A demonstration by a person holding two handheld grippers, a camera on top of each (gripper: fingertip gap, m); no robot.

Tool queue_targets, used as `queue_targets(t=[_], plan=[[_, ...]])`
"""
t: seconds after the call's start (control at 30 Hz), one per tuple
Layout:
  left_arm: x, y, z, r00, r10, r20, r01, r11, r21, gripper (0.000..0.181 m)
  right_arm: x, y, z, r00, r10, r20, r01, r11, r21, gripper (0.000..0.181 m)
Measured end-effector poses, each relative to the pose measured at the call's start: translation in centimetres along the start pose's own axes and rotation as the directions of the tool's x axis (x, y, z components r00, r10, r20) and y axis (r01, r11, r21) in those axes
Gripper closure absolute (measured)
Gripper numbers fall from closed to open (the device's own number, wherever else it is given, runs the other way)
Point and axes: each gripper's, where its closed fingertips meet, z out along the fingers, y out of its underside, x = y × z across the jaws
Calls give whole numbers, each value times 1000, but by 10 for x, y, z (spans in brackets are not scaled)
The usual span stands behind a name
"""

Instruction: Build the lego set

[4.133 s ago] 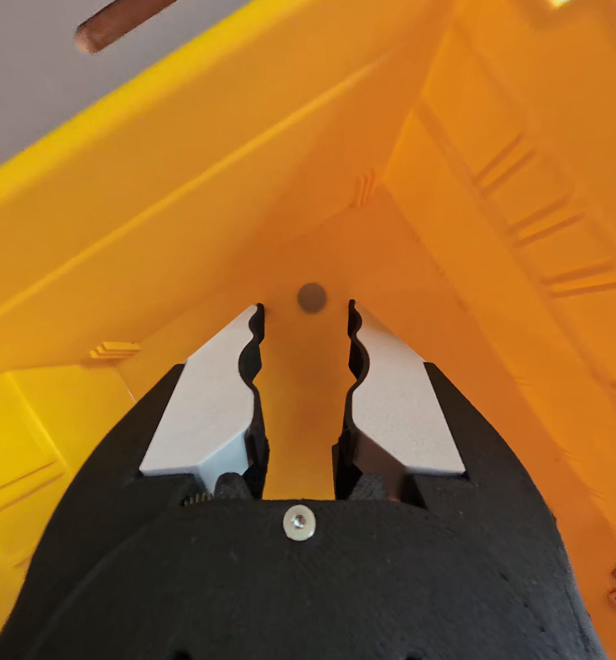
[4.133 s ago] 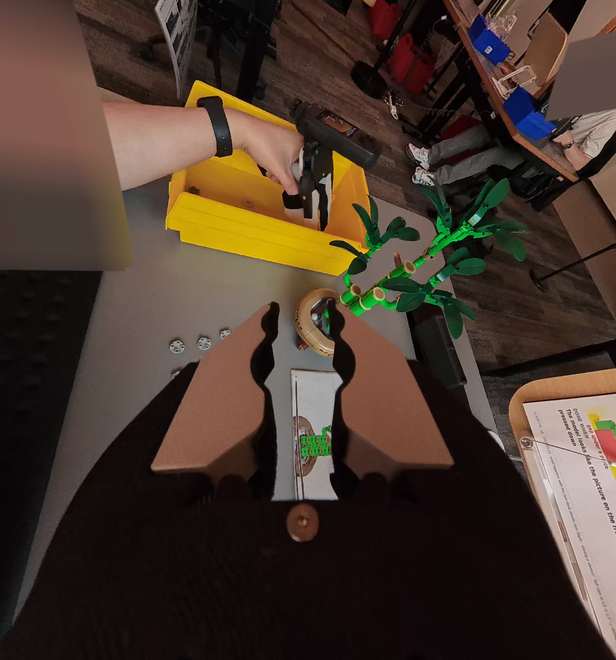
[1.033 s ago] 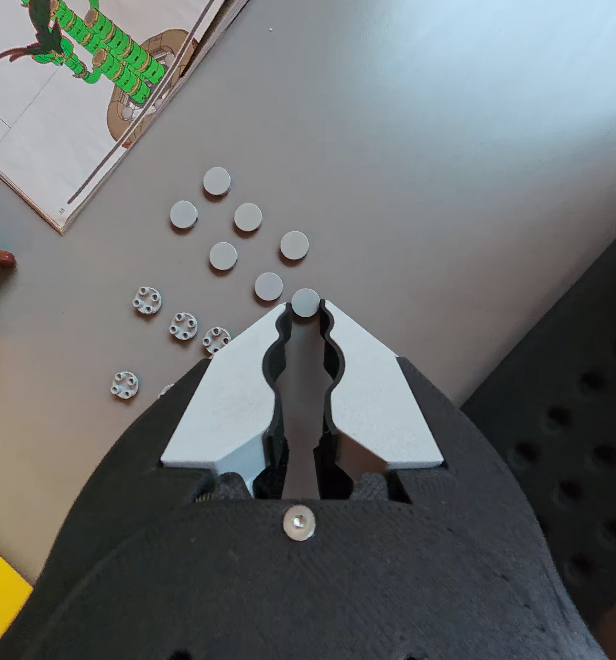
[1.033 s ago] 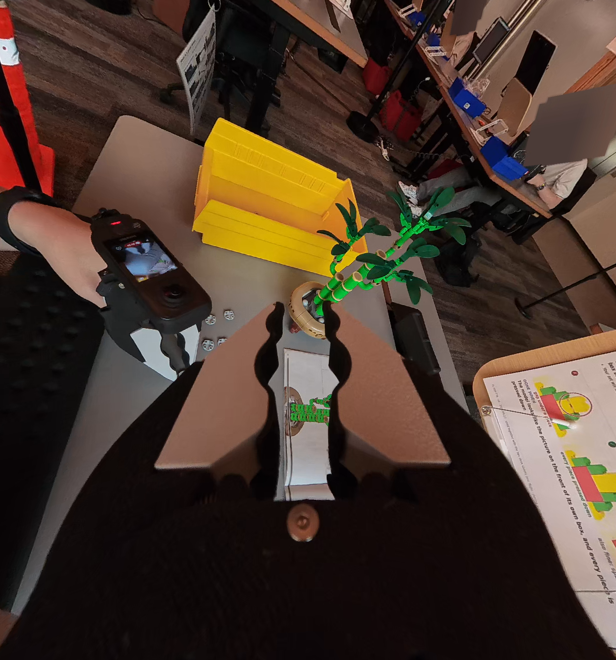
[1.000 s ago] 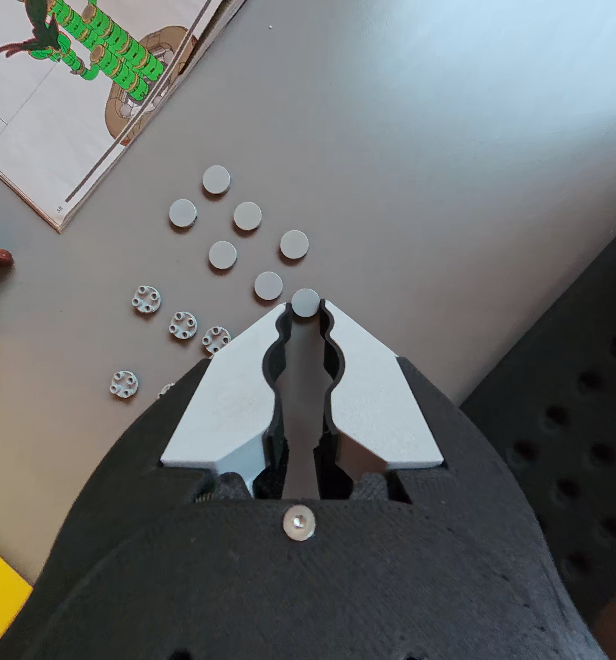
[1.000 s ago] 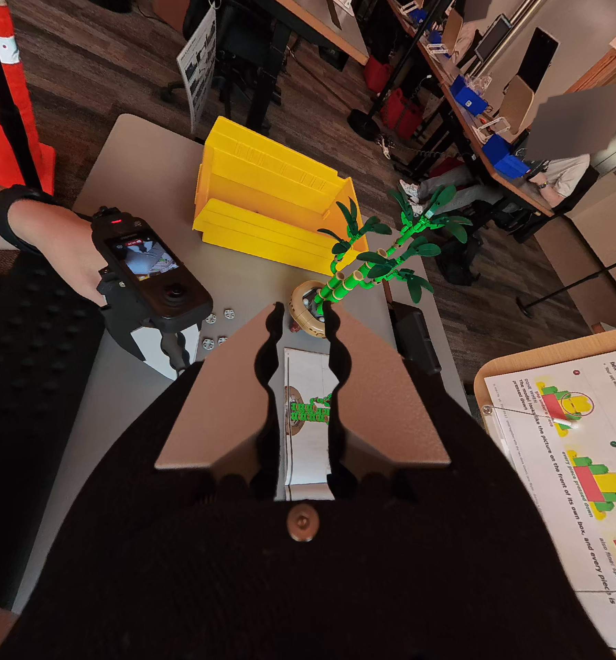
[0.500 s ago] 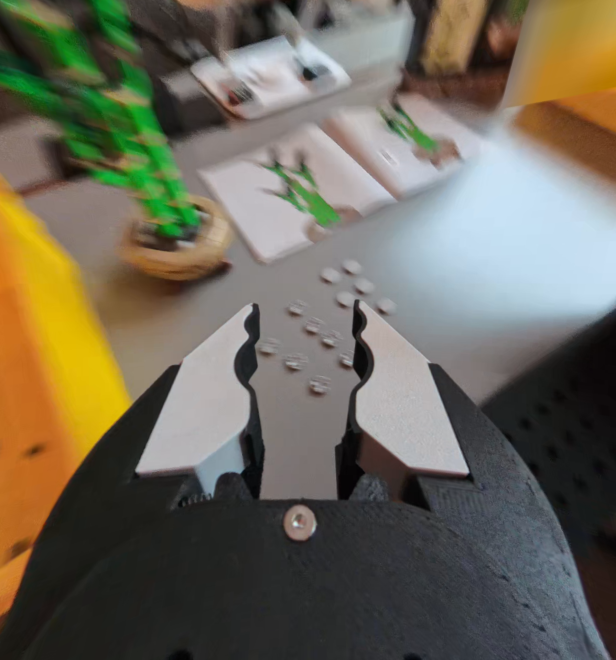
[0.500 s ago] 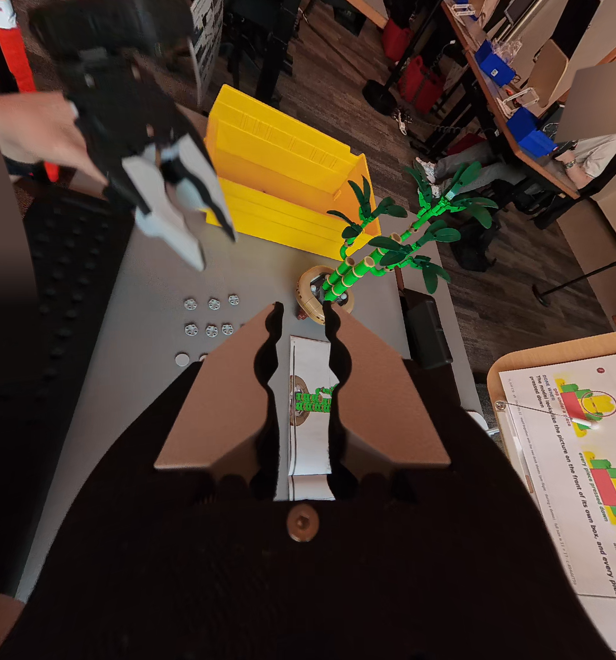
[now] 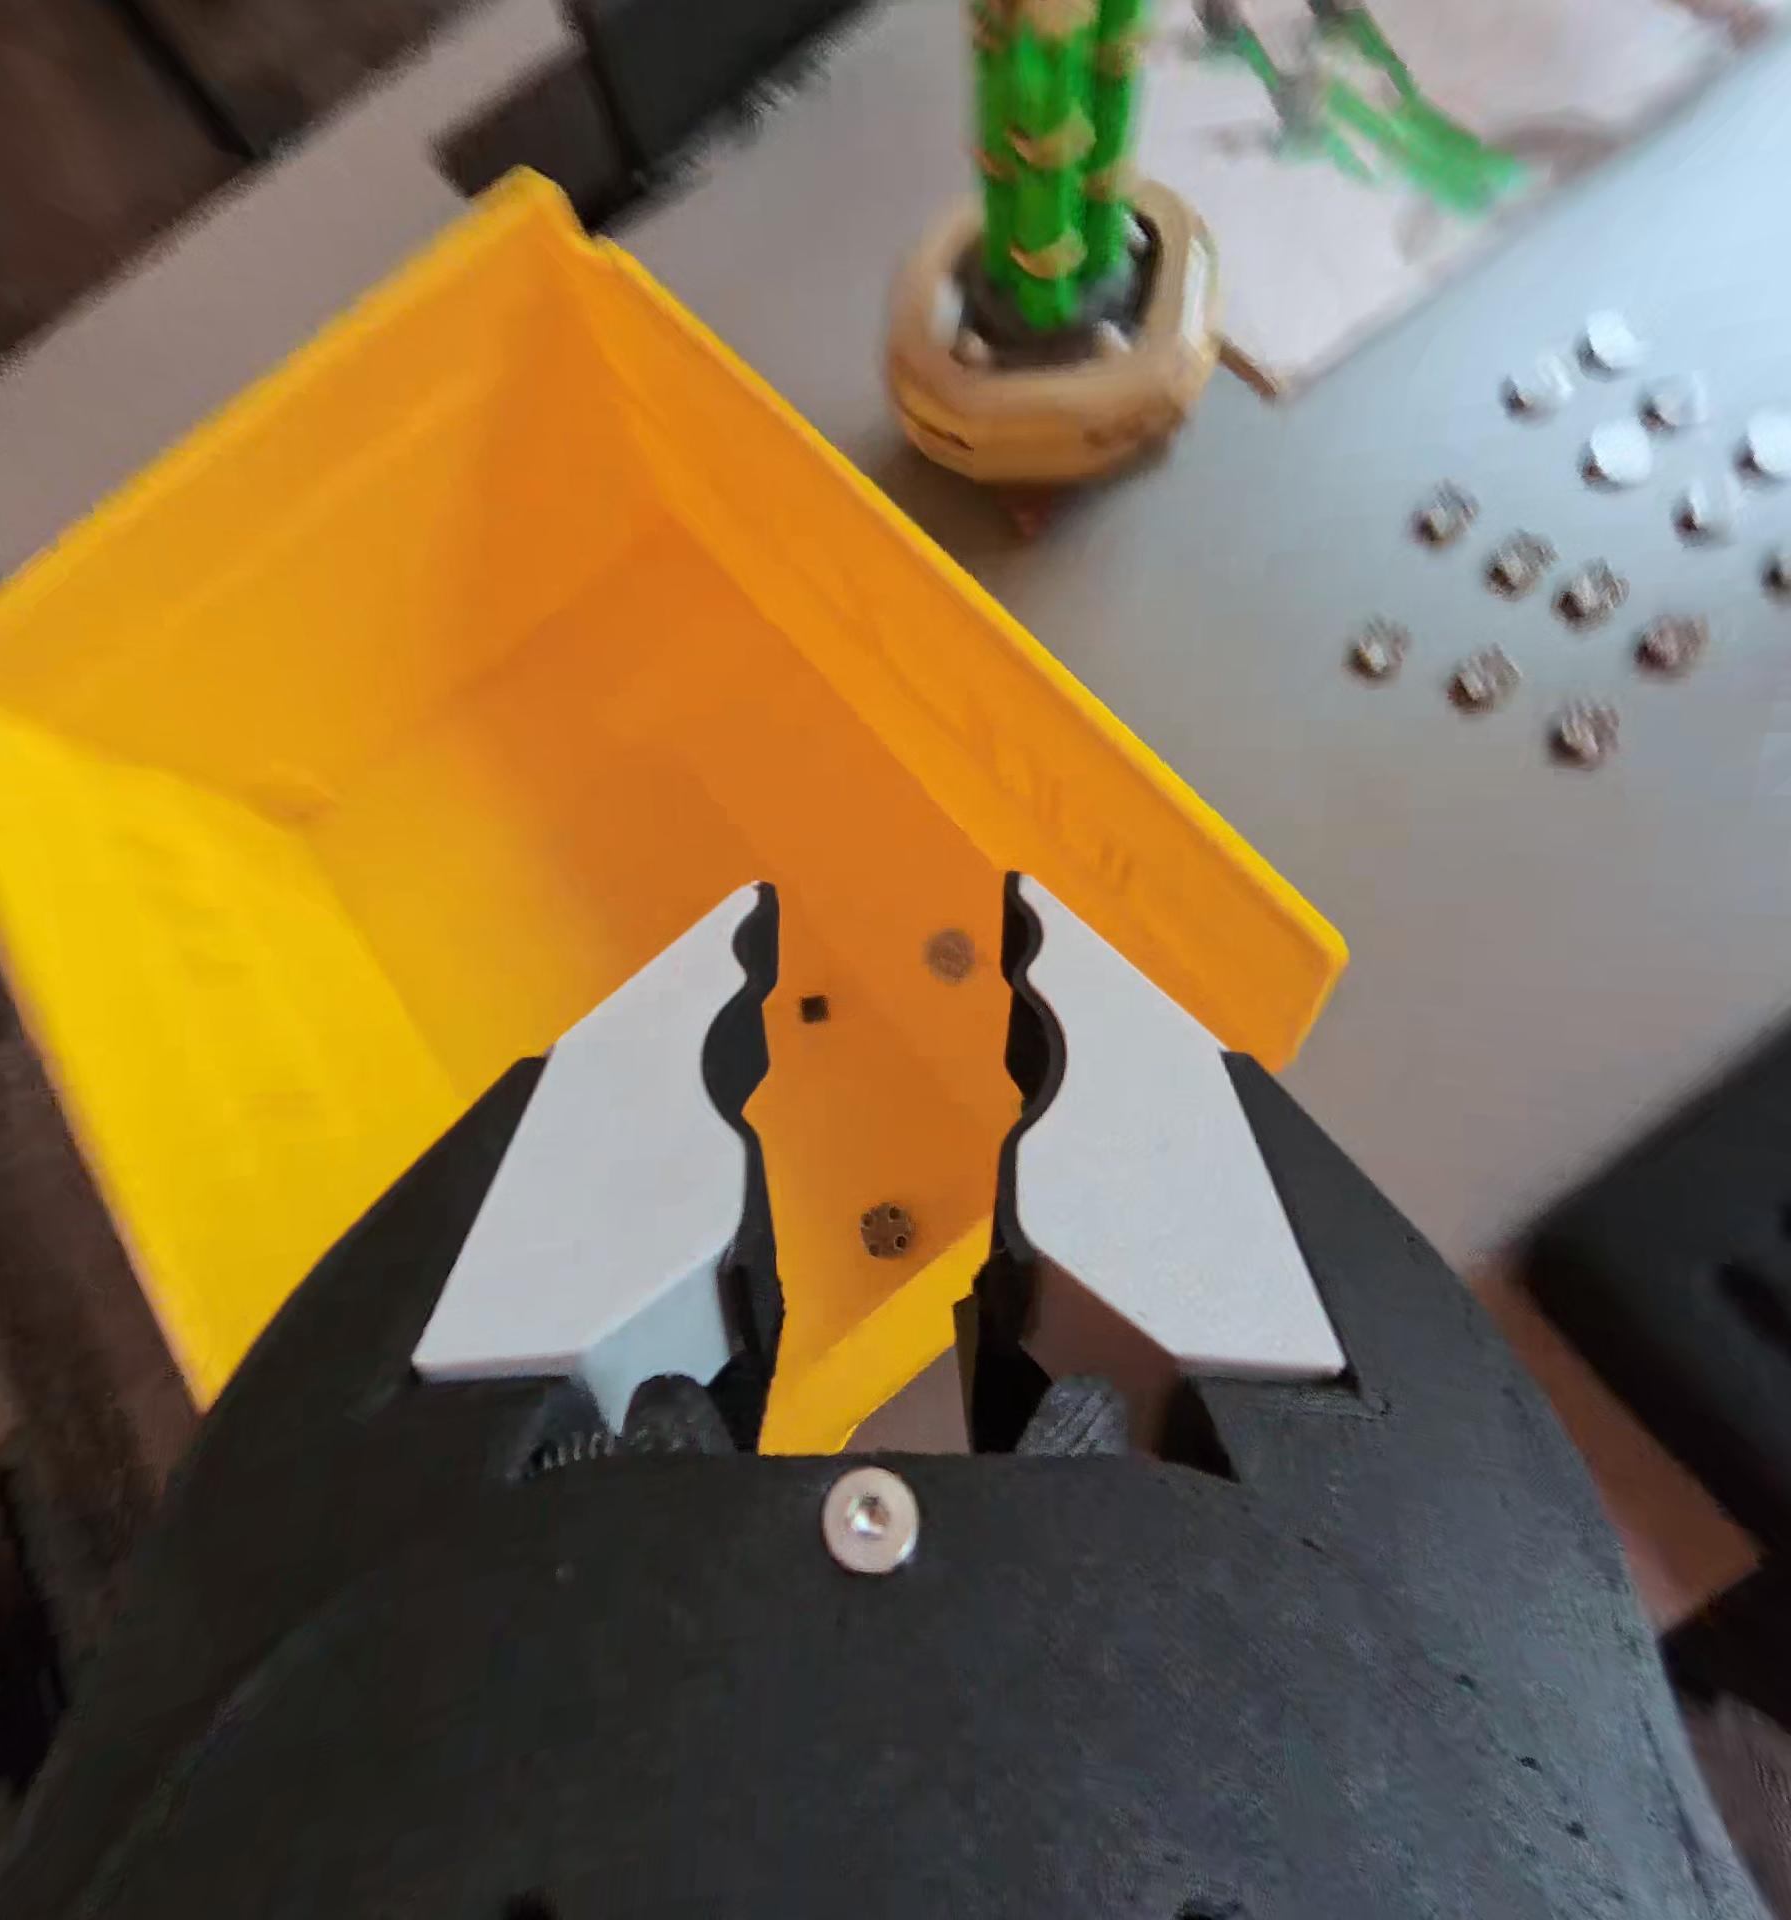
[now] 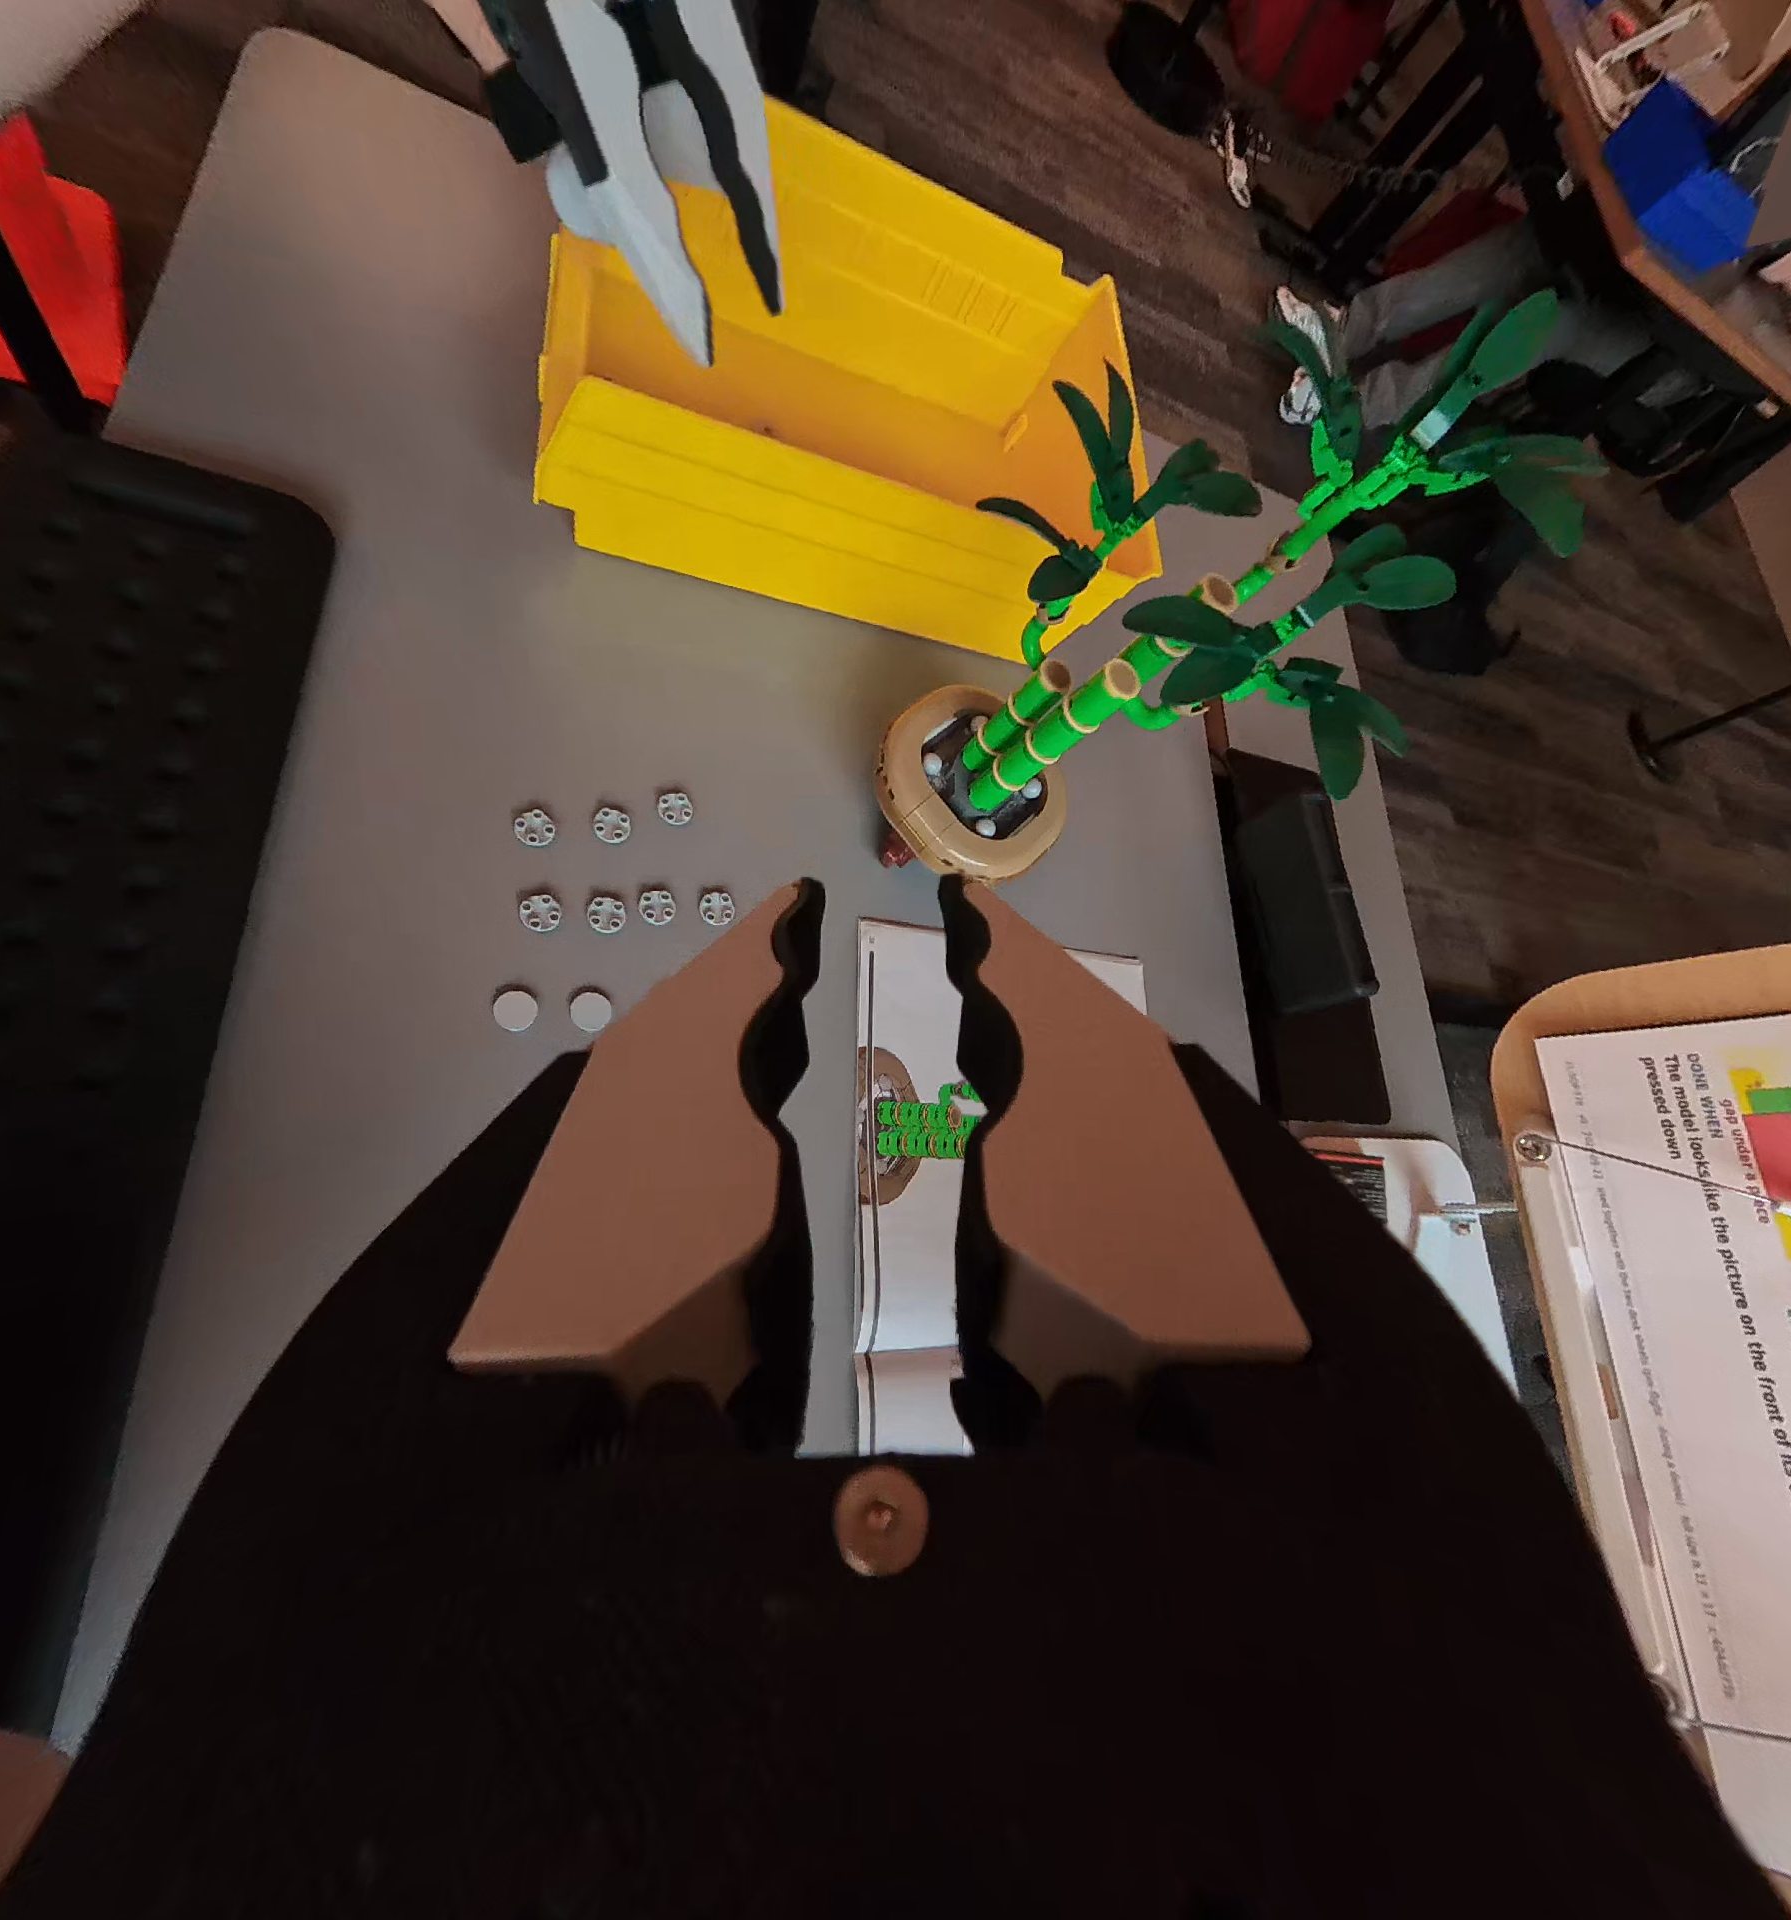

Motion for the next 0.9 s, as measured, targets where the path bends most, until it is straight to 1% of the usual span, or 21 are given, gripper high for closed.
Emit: queue_targets(t=[0.03, 0.07, 0.13, 0.17, 0.2, 0.27, 0.37, 0.43, 0.53, 0.63, 0.7, 0.77, 0.83, 0.9], plan=[[5, 8, 8, 998, 50, -43, -52, 997, -50, 135, 1, 2, 2, 1000, 6, 0, -6, 1000, -11, 158], [5, 15, 15, 994, 100, -45, -104, 990, -99, 127, 2, 5, 4, 1000, 13, -1, -13, 1000, -22, 158], [7, 28, 29, 978, 197, -70, -207, 963, -175, 133, 3, 10, 6, 1000, 26, -2, -26, 999, -39, 158], [10, 34, 36, 968, 233, -91, -247, 947, -204, 134, 4, 12, 7, 999, 32, -2, -32, 998, -47, 157], [11, 40, 42, 961, 256, -108, -275, 933, -231, 138, 5, 13, 8, 999, 37, -3, -37, 998, -54, 158], [15, 51, 54, 953, 257, -163, -294, 914, -278, 143, 6, 17, 9, 999, 44, -5, -44, 997, -67, 158], [19, 61, 65, 953, 194, -231, -262, 913, -313, 151, 5, 19, 9, 999, 45, -2, -45, 996, -79, 158], [19, 63, 70, 956, 135, -259, -218, 921, -324, 145, 5, 20, 7, 999, 44, -2, -44, 996, -80, 158], [21, 65, 75, 952, 83, -296, -184, 925, -332, 148, 6, 20, 3, 999, 45, -2, -45, 997, -69, 158], [18, 67, 75, 953, 90, -289, -190, 921, -341, 167, 6, 20, 0, 999, 47, -2, -47, 997, -59, 158], [17, 69, 73, 956, 83, -281, -185, 914, -362, 168, 6, 18, -3, 999, 46, -1, -46, 998, -49, 158], [13, 70, 72, 967, 54, -249, -149, 912, -381, 168, 6, 16, -6, 999, 42, -1, -42, 999, -36, 158], [6, 63, 69, 981, 20, -192, -86, 936, -341, 168, 5, 12, -7, 999, 33, 0, -33, 999, -21, 158], [2, 43, 59, 990, -44, -135, 15, 977, -211, 168, 3, 7, -7, 1000, 18, 4, -18, 1000, -3, 158]])
